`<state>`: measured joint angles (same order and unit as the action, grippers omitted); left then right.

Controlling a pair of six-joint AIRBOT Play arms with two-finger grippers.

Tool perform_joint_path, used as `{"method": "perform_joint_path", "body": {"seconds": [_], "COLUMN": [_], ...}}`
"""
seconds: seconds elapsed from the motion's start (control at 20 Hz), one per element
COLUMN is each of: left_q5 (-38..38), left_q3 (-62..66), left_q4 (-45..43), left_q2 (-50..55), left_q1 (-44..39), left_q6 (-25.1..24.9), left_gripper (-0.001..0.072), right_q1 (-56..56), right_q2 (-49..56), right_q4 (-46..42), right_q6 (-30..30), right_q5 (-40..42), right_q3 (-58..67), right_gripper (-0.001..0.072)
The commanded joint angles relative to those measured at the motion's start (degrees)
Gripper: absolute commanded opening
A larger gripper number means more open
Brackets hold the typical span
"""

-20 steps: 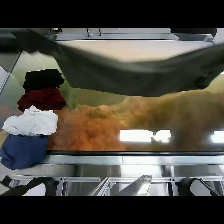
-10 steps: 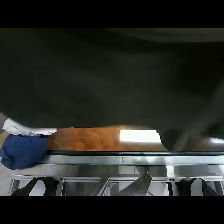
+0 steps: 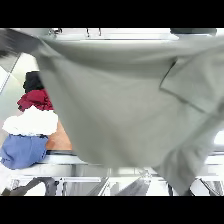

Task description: Fold the shirts.

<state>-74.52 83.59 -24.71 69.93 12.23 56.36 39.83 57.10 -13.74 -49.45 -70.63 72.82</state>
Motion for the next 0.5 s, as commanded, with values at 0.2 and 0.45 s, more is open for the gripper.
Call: {"method": "perform_joint_path", "body": {"seconds": [0.2,0.45], "left_q5": [9.60,9.99], "left_q3": [3.21,18.95], "left_q4": [-4.31,-4.39], "left_q2": [32.70,47.43], "left_q1": [-4.83,-4.83], "left_q6": [-0.83,0.13], "left_gripper": [0.0021,0.0010], "right_q1": [-11.13,-12.55], "right_q2": [34.88,50.90], "right_q4": [3.96,6.51], "right_q6": [9.92,10.45], "right_q5": [9.31,10.45], "right_q3": [-6.69,4.31], "right_gripper": [0.0015,0.0014]}}
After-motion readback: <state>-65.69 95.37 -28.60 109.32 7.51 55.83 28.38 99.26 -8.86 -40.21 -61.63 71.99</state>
